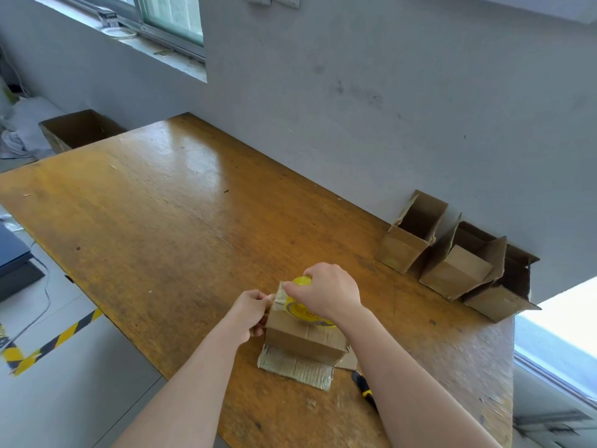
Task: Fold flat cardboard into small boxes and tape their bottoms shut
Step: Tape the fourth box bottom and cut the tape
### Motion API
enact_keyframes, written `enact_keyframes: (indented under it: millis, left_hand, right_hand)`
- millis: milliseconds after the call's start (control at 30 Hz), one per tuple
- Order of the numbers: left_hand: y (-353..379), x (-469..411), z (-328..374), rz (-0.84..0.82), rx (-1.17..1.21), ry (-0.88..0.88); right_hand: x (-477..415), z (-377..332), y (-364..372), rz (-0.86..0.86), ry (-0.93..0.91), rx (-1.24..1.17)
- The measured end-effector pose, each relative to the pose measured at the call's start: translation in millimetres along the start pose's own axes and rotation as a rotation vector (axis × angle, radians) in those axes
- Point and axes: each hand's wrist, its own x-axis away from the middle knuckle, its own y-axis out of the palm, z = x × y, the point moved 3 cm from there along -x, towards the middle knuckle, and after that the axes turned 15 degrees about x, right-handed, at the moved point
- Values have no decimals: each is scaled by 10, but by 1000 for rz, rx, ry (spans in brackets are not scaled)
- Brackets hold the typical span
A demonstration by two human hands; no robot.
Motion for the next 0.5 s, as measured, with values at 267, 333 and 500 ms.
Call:
enact_keyframes:
  millis: [267,333,500]
  left_hand:
    - [38,55,-9,86,-277,73]
    - [21,72,66,190,-346,259]
    - [116,335,25,302,-287,603]
  right_hand:
    - [-21,19,26,-13,34,-10]
    - [-27,23,24,-11,42,-15]
    - [-29,10,14,-1,54,-16]
